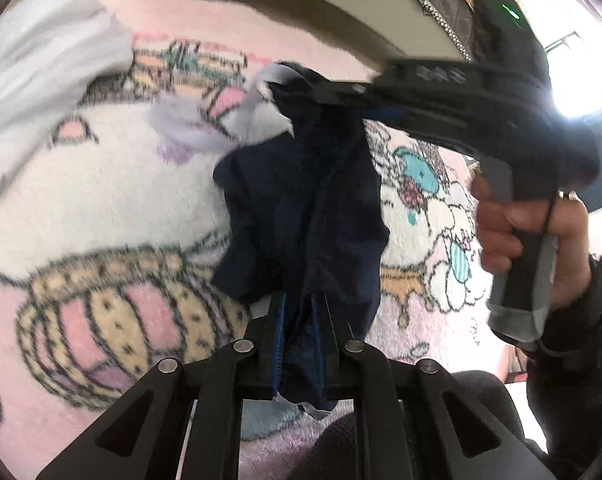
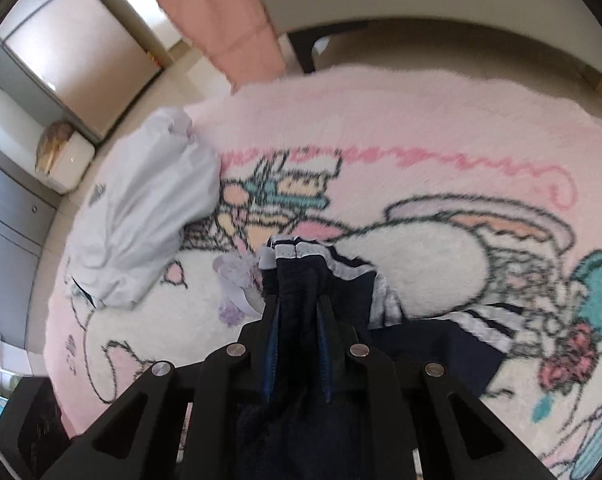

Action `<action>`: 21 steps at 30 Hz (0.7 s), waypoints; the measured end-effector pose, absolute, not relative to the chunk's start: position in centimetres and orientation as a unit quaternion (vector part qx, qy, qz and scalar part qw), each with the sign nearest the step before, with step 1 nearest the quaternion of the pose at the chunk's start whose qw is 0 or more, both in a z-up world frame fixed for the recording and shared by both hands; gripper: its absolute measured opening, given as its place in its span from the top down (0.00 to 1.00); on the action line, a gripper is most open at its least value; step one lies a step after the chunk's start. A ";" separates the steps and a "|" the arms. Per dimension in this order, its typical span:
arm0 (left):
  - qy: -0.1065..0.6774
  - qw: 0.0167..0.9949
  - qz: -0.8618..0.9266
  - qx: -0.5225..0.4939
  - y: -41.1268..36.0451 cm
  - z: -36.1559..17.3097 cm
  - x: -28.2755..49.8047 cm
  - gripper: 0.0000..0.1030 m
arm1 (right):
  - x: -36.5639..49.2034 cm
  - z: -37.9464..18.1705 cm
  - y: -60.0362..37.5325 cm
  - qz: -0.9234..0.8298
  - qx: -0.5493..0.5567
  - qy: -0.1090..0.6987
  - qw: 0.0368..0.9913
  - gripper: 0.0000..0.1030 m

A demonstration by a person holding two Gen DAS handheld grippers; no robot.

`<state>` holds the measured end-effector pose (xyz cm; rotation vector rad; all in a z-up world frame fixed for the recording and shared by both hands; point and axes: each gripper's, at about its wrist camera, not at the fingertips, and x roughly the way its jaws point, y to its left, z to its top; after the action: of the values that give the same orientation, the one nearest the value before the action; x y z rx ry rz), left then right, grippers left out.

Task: Fold clothes

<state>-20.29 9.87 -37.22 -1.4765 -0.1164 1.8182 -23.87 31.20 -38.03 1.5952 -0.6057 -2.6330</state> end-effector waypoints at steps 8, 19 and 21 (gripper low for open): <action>0.000 0.363 0.756 -0.545 11.7 -33.8 -22.5 0.89 | -21.9 -34.0 35.1 -0.857 0.475 -0.201 -0.012 0.85; 0.080 0.375 0.780 -0.494 16.3 -30.9 -24.5 0.89 | -17.6 -31.8 40.5 -0.845 0.465 -0.260 -0.041 0.85; 0.081 0.376 0.780 -0.493 16.5 -30.5 -24.4 0.89 | -16.9 -31.8 41.5 -0.842 0.469 -0.261 -0.056 0.85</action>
<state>-24.37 16.55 -30.47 -1.2624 0.2060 1.9954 -16.89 41.46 -31.79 1.5269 -0.8499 -2.7443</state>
